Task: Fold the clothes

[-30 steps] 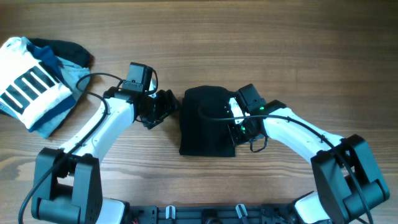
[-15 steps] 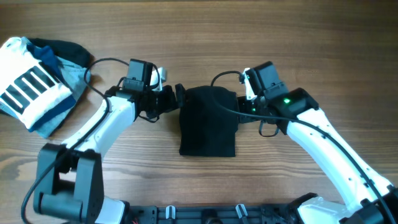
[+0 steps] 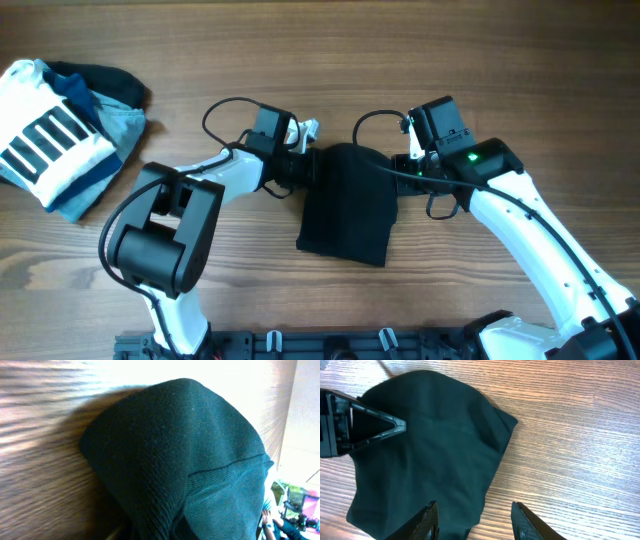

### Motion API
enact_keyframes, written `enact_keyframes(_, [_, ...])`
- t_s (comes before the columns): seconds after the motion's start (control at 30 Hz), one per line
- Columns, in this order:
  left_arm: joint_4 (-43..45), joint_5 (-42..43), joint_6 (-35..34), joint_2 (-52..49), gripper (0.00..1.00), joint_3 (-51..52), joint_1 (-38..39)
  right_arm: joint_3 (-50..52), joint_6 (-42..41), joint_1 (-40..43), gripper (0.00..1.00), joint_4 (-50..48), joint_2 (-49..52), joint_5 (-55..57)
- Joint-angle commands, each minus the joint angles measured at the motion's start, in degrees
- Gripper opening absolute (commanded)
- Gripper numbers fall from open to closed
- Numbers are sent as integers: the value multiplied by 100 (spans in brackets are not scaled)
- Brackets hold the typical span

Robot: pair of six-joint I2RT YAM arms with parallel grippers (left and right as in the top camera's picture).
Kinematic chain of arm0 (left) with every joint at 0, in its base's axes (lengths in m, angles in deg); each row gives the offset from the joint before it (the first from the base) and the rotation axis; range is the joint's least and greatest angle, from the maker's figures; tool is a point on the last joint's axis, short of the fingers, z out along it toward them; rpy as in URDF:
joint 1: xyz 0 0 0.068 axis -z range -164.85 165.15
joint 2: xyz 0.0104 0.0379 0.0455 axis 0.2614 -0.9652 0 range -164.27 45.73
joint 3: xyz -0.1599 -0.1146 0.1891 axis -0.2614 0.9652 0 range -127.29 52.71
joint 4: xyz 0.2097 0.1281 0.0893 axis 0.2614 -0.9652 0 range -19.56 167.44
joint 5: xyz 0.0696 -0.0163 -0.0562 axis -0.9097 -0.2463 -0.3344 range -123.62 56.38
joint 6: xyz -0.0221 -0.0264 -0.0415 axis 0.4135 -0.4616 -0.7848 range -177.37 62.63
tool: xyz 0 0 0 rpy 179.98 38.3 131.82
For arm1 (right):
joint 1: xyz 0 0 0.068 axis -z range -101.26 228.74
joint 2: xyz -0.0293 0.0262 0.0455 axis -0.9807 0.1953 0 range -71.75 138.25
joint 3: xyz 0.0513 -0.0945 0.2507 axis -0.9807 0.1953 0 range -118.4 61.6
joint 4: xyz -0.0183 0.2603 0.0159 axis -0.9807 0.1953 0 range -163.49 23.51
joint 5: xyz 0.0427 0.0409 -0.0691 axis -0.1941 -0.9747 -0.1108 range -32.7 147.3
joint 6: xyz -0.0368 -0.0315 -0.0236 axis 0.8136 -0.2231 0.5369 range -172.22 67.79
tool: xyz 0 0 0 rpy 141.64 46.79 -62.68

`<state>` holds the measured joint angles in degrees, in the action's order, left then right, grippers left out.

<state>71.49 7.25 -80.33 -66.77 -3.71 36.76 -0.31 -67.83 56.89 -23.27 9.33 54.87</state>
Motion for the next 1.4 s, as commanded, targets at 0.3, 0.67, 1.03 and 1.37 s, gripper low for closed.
enact_keyframes(0.3, [-597, -2275, 317, 3099, 4, 79, -1720, -79, -133, 17, 44, -4, -337, 568])
enact_keyframes(0.67, [-686, -2590, 348, 4201, 4, -588, -4903, -76, -136, 17, 44, -11, -337, 566])
enact_keyframes(1.03, [595, -2505, 304, 2428, 4, -763, -6183, -76, -131, 17, 44, 4, -337, 540])
enact_keyframes(1.37, [501, -699, -476, 1578, 100, -2070, -7379, -76, -149, 17, 47, 0, -334, 542])
